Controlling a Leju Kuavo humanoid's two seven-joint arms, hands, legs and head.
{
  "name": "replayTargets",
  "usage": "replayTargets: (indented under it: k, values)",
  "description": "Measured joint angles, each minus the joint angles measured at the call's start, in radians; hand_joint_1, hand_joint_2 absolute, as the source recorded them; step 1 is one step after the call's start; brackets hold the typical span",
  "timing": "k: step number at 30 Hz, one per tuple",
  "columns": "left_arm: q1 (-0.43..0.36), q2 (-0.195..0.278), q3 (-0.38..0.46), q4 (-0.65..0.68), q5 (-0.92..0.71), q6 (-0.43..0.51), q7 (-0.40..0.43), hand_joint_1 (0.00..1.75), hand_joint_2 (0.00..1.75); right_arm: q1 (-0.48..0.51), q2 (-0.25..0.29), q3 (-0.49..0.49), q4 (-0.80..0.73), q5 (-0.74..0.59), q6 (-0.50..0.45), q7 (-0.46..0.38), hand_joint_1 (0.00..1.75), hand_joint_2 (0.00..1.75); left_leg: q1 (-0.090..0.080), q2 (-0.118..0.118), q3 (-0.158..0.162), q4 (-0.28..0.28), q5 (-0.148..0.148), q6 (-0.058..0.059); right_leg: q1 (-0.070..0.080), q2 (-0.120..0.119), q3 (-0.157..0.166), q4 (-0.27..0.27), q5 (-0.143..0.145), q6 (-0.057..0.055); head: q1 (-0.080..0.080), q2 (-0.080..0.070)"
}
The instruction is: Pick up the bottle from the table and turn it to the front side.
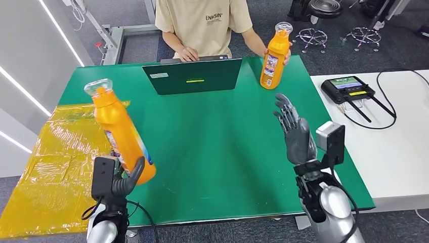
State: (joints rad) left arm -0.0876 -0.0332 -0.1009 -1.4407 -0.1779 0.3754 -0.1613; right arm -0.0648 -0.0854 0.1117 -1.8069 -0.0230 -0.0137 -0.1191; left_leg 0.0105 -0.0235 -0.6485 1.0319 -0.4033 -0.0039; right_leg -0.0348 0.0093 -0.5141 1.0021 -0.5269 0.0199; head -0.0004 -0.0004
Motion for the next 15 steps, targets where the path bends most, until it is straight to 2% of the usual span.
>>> replayTargets:
  k: [1, 4, 5, 6, 10, 15]
  values:
    - [0.018, 0.002, 0.019, -0.021, -0.011, 0.011, 0.005, 1.66, 1.75, 0.032, -0.002, -0.004, -0.017, 0.005, -0.012, -0.006, 0.00, 0.00, 0.000, 0.000, 0.000, 0.000, 0.000, 0.000, 0.000, 0.000, 0.000, 0.000, 0.000, 0.000, 0.000, 0.000]
    - [0.058, 0.009, 0.075, -0.069, -0.060, 0.046, 0.032, 0.38, 1.75, 0.120, -0.005, -0.011, -0.067, 0.022, -0.052, -0.022, 0.00, 0.00, 0.000, 0.000, 0.000, 0.000, 0.000, 0.000, 0.000, 0.000, -0.001, 0.000, -0.001, 0.000, 0.000, 0.000]
    - [0.066, 0.013, 0.091, -0.076, -0.083, 0.056, 0.042, 0.02, 1.75, 0.146, -0.005, -0.011, -0.083, 0.027, -0.068, -0.025, 0.00, 0.00, 0.000, 0.000, 0.000, 0.000, -0.001, 0.000, 0.000, -0.001, -0.002, 0.000, -0.002, -0.001, 0.000, 0.000]
    - [0.072, 0.016, 0.104, -0.080, -0.104, 0.065, 0.051, 0.00, 1.75, 0.171, -0.005, -0.011, -0.097, 0.033, -0.083, -0.026, 0.00, 0.00, 0.000, 0.000, 0.000, -0.001, -0.001, -0.001, 0.000, -0.001, -0.002, 0.000, -0.002, 0.000, 0.000, 0.000]
    - [0.077, 0.031, 0.151, -0.083, -0.128, 0.082, 0.067, 0.00, 0.00, 0.245, -0.005, -0.008, -0.140, 0.051, -0.121, -0.021, 0.00, 0.00, 0.000, 0.000, 0.000, -0.001, -0.001, -0.001, 0.000, -0.001, -0.001, 0.000, -0.002, 0.000, 0.000, 0.000]
    - [0.077, 0.044, 0.192, -0.083, -0.103, 0.093, 0.056, 0.00, 0.00, 0.280, -0.005, -0.002, -0.152, 0.058, -0.134, -0.010, 0.00, 0.00, 0.000, 0.000, 0.000, -0.001, -0.001, -0.001, 0.000, -0.001, -0.001, 0.000, -0.002, 0.000, 0.000, 0.000]
